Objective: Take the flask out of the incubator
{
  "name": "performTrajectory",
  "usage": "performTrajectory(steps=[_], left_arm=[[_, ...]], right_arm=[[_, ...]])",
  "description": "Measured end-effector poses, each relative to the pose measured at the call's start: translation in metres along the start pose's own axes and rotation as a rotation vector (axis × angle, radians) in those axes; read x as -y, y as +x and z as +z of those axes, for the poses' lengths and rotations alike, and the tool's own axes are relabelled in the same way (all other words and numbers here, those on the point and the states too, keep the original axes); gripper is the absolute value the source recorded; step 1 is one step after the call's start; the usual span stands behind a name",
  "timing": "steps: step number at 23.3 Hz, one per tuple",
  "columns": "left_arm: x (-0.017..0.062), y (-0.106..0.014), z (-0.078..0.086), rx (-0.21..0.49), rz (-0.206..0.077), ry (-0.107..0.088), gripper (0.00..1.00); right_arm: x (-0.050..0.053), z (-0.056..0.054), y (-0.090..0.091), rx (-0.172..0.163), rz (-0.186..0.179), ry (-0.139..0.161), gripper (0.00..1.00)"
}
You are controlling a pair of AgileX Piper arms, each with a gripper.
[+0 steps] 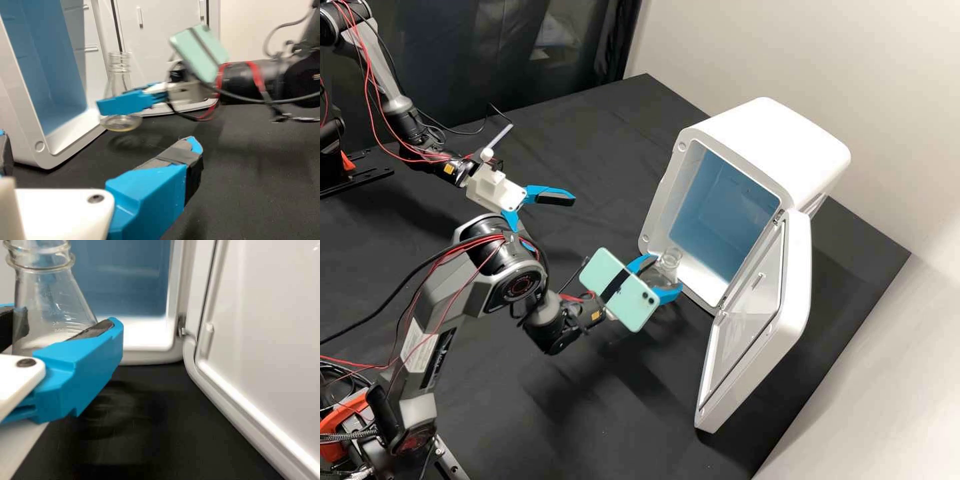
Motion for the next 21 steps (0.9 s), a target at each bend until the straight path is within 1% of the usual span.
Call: performTrajectory(steps=[1, 2, 3, 4, 7, 8, 9, 11, 12, 13, 15, 16, 18, 19, 21], left_arm=[[0.0004, 0.000, -0.001, -0.002, -0.001, 0.000, 1.00], [-0.0010, -0.001, 0.000, -0.001, 0.003, 0.000, 1.00], [-0.0018, -0.001, -0.001, -0.003, 0.006, 0.000, 1.00], [-0.0023, -0.001, -0.001, 0.001, 0.006, 0.003, 1.00], [-0.0026, -0.001, -0.003, -0.002, 0.007, 0.005, 1.00], [-0.0027, -0.001, -0.003, -0.004, 0.007, 0.005, 1.00], [-0.0027, -0.001, -0.003, -0.004, 0.007, 0.003, 1.00], [-0.0029, -0.001, -0.003, -0.003, 0.008, 0.003, 1.00], [-0.0036, -0.002, -0.003, -0.003, 0.009, 0.004, 1.00], [-0.0037, -0.004, -0.003, -0.003, 0.009, 0.004, 1.00], [-0.0038, -0.005, -0.003, -0.002, 0.008, 0.004, 1.00], [-0.0051, -0.005, -0.002, -0.001, 0.013, 0.005, 1.00], [-0.0053, -0.005, -0.002, 0.000, 0.013, 0.005, 1.00], [-0.0053, -0.005, -0.002, 0.000, 0.013, 0.005, 1.00], [-0.0053, -0.005, -0.002, 0.000, 0.013, 0.005, 1.00]], right_arm=[[0.000, 0.004, -0.006, 0.012, -0.010, 0.002, 0.00], [0.000, 0.008, -0.014, 0.022, -0.019, 0.006, 0.00], [0.001, 0.015, -0.021, 0.047, -0.034, 0.017, 0.00], [0.001, 0.020, -0.027, 0.059, -0.048, 0.018, 0.00], [0.004, 0.029, -0.039, 0.095, -0.076, 0.023, 0.00], [0.006, 0.033, -0.045, 0.107, -0.096, 0.023, 0.00], [0.007, 0.036, -0.050, 0.110, -0.108, 0.025, 0.00], [0.007, 0.038, -0.056, 0.098, -0.109, 0.027, 0.00], [0.009, 0.040, -0.059, 0.097, -0.113, 0.031, 0.00], [0.011, 0.041, -0.061, 0.087, -0.114, 0.033, 0.00], [0.012, 0.043, -0.063, 0.083, -0.113, 0.037, 0.00], [0.014, 0.045, -0.062, 0.082, -0.113, 0.041, 0.00], [0.014, 0.047, -0.062, 0.079, -0.111, 0.038, 0.00], [0.015, 0.047, -0.062, 0.073, -0.112, 0.039, 0.00], [0.015, 0.048, -0.062, 0.072, -0.112, 0.041, 0.00]])
